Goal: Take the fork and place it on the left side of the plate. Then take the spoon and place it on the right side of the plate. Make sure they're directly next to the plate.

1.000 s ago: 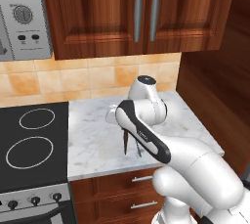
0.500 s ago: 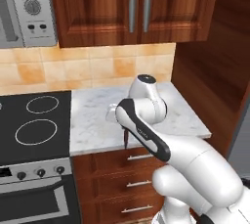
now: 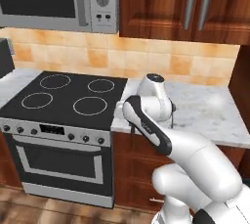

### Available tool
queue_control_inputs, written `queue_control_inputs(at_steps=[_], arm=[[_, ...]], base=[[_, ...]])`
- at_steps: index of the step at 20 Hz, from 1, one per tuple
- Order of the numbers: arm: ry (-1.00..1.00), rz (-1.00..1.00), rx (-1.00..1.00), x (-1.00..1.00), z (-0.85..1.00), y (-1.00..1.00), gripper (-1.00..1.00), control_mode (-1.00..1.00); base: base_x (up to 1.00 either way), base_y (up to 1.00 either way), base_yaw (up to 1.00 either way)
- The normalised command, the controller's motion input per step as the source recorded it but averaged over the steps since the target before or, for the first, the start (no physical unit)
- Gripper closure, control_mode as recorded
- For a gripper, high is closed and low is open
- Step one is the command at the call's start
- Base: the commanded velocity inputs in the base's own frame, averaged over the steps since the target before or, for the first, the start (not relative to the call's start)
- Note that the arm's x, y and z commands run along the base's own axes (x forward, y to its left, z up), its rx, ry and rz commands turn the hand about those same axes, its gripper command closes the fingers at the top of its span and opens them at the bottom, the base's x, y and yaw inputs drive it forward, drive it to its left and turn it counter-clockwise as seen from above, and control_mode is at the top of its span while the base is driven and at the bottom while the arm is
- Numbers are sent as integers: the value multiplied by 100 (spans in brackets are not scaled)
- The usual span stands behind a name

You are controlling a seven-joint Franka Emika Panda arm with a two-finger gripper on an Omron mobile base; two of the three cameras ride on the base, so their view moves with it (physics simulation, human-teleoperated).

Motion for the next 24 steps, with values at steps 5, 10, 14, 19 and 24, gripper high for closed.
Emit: queue_control_inputs(at_steps=[5,10,14,19,24], arm=[[0,0,0,0,0,0,100,100],[0,0,0,0,0,0,100,100],[0,0,0,0,0,0,100,100],[0,0,0,0,0,0,100,100],[0,0,0,0,0,0,100,100]], base=[[-8,10,100],[-1,10,97],[1,8,89],[8,4,84],[24,0,76]])
